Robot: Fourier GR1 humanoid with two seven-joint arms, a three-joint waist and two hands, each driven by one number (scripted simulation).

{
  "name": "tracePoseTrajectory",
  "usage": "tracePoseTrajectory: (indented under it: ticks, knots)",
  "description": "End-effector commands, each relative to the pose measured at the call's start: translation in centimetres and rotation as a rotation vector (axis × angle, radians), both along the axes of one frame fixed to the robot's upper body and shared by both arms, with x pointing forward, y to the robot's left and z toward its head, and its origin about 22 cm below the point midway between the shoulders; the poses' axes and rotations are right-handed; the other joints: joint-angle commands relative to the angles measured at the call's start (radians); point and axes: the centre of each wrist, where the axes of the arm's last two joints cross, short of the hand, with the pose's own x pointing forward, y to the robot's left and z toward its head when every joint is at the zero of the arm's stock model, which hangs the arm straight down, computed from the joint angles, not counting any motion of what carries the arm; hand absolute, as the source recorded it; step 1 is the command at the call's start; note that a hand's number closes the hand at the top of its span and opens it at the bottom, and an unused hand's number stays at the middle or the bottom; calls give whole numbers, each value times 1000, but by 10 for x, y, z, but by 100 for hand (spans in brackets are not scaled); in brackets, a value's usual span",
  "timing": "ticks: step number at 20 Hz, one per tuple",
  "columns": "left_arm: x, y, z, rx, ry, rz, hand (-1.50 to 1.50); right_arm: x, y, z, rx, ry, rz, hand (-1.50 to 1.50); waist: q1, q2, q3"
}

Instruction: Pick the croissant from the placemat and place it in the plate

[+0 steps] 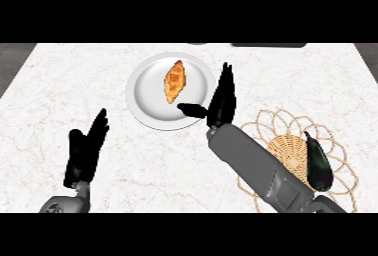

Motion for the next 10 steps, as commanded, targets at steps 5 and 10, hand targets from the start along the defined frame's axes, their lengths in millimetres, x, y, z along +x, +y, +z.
tracePoseTrajectory:
  ticks: [5, 10]
  knots:
    - [-18, 12, -9, 6, 4, 17, 0, -24, -11, -29, 8, -36, -98, -150, -12, -4, 0]
    - [-21, 7, 3, 4, -15, 22, 0, -15, -22, -21, 5, -47, -101, -150, -21, -7, 0]
